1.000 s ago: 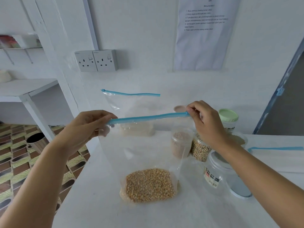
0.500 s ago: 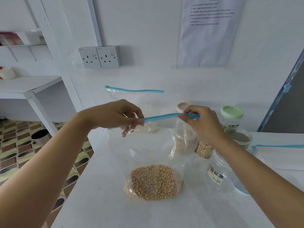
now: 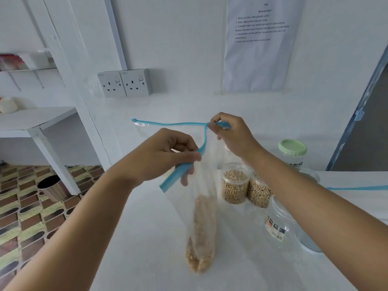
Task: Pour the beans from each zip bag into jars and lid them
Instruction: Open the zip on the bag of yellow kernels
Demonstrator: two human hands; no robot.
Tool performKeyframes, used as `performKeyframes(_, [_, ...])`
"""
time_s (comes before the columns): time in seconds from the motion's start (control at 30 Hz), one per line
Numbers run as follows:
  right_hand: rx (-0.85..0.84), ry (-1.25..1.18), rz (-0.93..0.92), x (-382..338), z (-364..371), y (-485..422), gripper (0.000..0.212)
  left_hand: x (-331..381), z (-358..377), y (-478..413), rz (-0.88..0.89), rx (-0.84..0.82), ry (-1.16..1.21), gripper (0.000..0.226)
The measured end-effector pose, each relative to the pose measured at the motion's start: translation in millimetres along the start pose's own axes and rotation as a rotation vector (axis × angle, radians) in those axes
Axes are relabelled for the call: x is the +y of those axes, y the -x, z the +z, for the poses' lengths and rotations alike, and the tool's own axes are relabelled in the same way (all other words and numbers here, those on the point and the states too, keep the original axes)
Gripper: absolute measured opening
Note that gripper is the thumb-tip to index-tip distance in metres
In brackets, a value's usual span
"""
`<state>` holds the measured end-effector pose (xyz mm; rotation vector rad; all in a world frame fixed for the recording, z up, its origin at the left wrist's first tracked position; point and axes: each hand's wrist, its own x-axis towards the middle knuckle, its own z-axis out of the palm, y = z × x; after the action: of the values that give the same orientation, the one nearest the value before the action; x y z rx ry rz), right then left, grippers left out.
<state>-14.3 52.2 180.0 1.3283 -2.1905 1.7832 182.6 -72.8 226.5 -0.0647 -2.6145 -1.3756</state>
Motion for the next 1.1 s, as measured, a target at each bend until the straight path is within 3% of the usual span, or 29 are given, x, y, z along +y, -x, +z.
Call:
performKeyframes(0.2, [-0.118, 0.119, -0.095, 13, 4, -11, 0.011, 4, 44, -11, -0.093, 0.147, 0.108, 0.015])
performKeyframes(0.27, [-0.053, 0.107, -0.019, 21, 8, 4, 0.002, -1, 56, -9, -0.148, 0.149, 0.141, 0.015])
performKeyframes(0.4, [0.133, 0.024, 0.162, 12, 11, 49, 0.036, -8, 71, -4, -0.180, 0.089, 0.183, 0.019])
performKeyframes(0.5, [0.218, -0.134, 0.235, -8, 6, 77, 0.025, -10, 76, -1, -0.149, 0.042, 0.168, 0.019])
performKeyframes(0.6, [0.069, -0.352, 0.312, -20, 2, 96, 0.037, -14, 79, 2, -0.141, 0.051, 0.241, 0.022])
performKeyframes(0.77, [-0.105, -0.422, 0.332, -26, -1, 109, 0.037, -24, 88, 5, -0.183, 0.066, 0.345, 0.057])
performKeyframes(1.1, [-0.189, -0.475, 0.373, -14, -5, 127, 0.029, -43, 102, 11, -0.070, 0.041, 0.345, 0.026])
